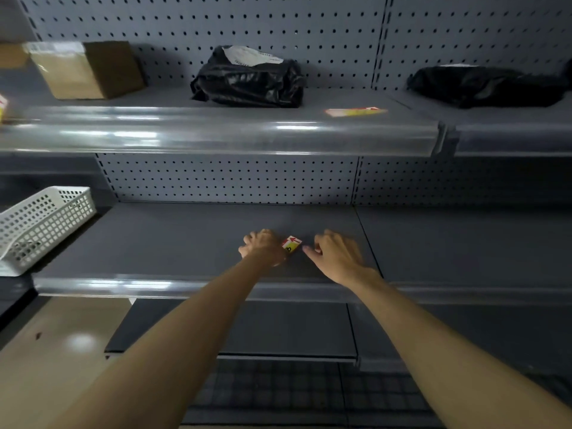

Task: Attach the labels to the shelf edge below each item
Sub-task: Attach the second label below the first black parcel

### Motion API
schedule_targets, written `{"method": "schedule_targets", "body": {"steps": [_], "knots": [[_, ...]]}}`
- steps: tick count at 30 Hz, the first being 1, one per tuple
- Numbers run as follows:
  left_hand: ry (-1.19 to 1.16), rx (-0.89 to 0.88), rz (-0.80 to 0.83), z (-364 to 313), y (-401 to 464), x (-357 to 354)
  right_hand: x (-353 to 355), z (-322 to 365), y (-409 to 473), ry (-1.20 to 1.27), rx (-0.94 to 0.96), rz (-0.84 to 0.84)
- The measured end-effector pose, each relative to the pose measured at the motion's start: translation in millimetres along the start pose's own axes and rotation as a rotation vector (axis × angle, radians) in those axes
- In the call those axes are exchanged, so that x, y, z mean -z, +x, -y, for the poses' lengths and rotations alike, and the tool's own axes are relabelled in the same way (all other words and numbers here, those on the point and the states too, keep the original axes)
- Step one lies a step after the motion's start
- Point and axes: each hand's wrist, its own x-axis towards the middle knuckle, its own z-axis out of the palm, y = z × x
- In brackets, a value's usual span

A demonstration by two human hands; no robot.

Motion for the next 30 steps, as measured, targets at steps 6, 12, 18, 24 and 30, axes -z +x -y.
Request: {"method": "schedule_targets", "body": {"steps": [6, 12, 18, 24, 30], "knots": [[-0.367, -0.126, 0.014, 6, -8, 22, 15, 2, 0, 0.135, -0.029, 0.064], [-0.387, -0.325, 0.095, 16, -61, 93, 76, 27, -16, 0.333, 0.075, 0.181], [-0.369, -0.354, 0.106, 13, -119, 173, 150, 60, -46, 0.458, 0.097, 0.082], [-0.381, -0.376, 0.107, 8, -163, 250, 229, 98, -56, 0.696, 0.000, -0.036], [-0.375, -0.370, -0.050, -4, -172, 315, 309, 115, -30, 0.791, -0.068, -0.066]]}}
